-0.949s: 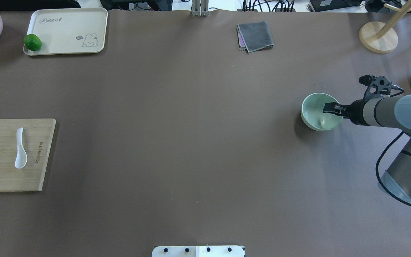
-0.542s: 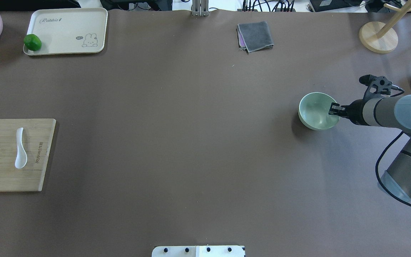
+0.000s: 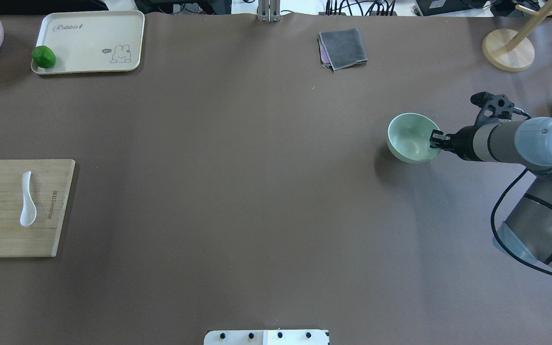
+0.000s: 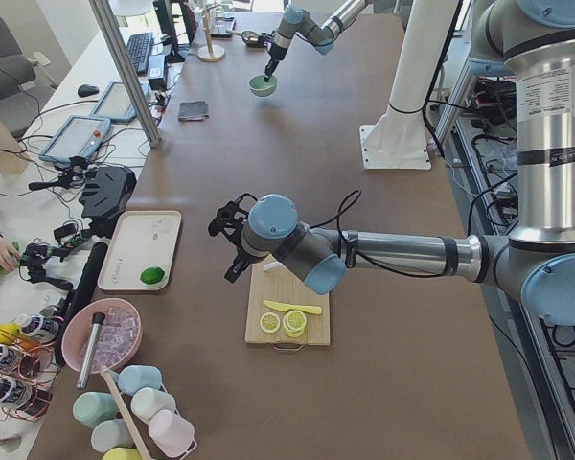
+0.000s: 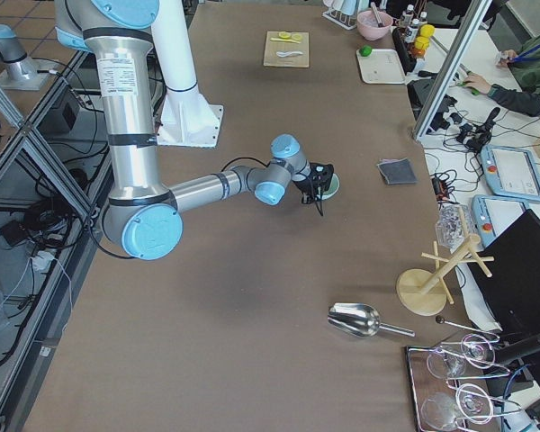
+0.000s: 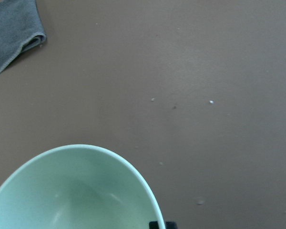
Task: Place spoon in bowl
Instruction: 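Slide the pale green bowl with the right gripper toward the table center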
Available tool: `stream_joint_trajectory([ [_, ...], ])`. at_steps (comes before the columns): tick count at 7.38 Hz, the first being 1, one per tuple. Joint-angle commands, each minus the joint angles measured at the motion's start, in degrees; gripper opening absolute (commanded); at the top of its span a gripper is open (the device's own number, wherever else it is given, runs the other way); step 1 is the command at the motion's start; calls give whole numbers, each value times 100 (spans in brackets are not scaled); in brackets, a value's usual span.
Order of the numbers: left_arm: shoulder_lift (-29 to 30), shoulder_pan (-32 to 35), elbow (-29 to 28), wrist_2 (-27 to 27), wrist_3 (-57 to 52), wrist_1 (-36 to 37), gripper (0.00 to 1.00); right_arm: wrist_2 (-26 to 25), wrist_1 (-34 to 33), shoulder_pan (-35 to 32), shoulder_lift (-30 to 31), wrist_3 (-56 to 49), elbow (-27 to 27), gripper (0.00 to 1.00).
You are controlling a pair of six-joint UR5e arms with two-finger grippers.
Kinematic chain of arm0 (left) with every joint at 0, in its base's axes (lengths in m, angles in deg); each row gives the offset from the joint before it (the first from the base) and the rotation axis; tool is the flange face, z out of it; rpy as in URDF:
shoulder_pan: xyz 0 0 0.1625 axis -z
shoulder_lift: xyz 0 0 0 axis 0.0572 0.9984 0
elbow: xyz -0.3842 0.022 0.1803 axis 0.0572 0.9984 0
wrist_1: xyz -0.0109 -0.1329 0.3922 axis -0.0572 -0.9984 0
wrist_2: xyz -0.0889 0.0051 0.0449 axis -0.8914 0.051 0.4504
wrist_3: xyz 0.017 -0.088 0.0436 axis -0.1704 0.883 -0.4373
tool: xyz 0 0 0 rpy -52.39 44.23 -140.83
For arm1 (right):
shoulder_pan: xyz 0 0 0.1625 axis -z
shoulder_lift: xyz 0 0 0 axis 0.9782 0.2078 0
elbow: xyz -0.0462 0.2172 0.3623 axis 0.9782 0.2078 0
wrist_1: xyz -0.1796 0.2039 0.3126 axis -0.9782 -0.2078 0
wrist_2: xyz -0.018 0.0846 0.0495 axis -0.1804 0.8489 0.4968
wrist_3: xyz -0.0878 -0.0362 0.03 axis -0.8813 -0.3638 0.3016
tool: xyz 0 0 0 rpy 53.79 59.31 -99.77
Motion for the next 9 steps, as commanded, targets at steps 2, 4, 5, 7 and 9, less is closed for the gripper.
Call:
stream_joint_trajectory([
  [2, 6, -74, 2, -1, 9, 0, 99, -770, -1893, 919, -1554, 1060, -100, 0],
  [4, 6, -83, 2, -1, 9, 0, 99, -1488, -2443, 1735, -2225, 1859, -56, 0],
  [5, 6, -83, 2, -1, 9, 0, 98, -1814, -2601, 2052, -2393, 1967, -38, 0],
  [7, 6, -136, 2, -1, 9, 0, 98, -2332, -2629, 2441, -2447, 2135, -12, 0],
  [9, 6, -136, 2, -1, 9, 0, 98, -2467, -2733, 2469, -2587, 2135, 110, 55],
])
